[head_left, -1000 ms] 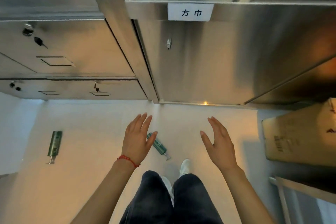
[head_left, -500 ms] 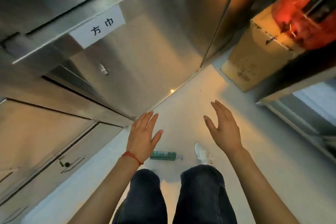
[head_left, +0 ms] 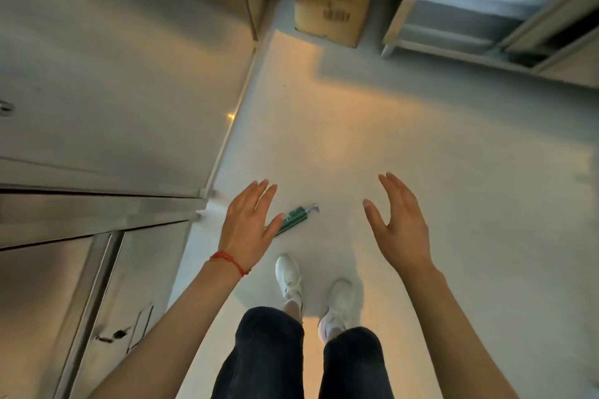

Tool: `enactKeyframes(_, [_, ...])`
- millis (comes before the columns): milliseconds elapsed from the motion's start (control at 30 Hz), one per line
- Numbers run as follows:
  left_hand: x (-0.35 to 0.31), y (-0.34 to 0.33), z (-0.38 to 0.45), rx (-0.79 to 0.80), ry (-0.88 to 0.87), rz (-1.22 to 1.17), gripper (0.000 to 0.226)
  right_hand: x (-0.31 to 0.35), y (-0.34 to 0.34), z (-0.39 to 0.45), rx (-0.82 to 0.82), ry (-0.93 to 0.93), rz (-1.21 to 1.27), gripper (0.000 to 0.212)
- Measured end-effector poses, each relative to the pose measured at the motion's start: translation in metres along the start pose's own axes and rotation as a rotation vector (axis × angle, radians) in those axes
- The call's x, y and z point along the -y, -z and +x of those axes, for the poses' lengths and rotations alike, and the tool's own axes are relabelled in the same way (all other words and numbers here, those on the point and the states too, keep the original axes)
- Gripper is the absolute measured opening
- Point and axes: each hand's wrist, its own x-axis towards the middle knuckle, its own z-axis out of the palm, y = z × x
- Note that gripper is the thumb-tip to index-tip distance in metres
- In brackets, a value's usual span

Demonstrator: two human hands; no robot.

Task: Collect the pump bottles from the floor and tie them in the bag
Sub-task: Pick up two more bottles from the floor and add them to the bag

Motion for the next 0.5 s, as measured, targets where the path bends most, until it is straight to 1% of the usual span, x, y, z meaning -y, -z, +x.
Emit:
enactKeyframes(133, [0.008,-0.068,0.020,0.040,0.008,-0.039,0.057,-0.053,-0.040,-0.006,0.017,-0.085,0.035,0.051])
enactKeyframes(233, [0.022,-0.131,0.045,0.083,0.064,-0.081,0.057,-0.099,-0.083,-0.003,0.034,-0.130,0.062,0.051])
enactKeyframes(333, [0.048,-0.205,0.071,0.117,0.098,-0.128,0.054,-0.148,-0.135,0.009,0.038,-0.168,0.074,0.051])
enactKeyframes(433, [0.081,-0.286,0.103,0.154,0.096,-0.134,0.048,-0.195,-0.196,0.026,0.037,-0.182,0.083,0.052])
enactKeyframes(500, [0.104,-0.336,0.123,0.187,0.115,-0.128,0.047,-0.224,-0.237,0.037,0.052,-0.178,0.085,0.055])
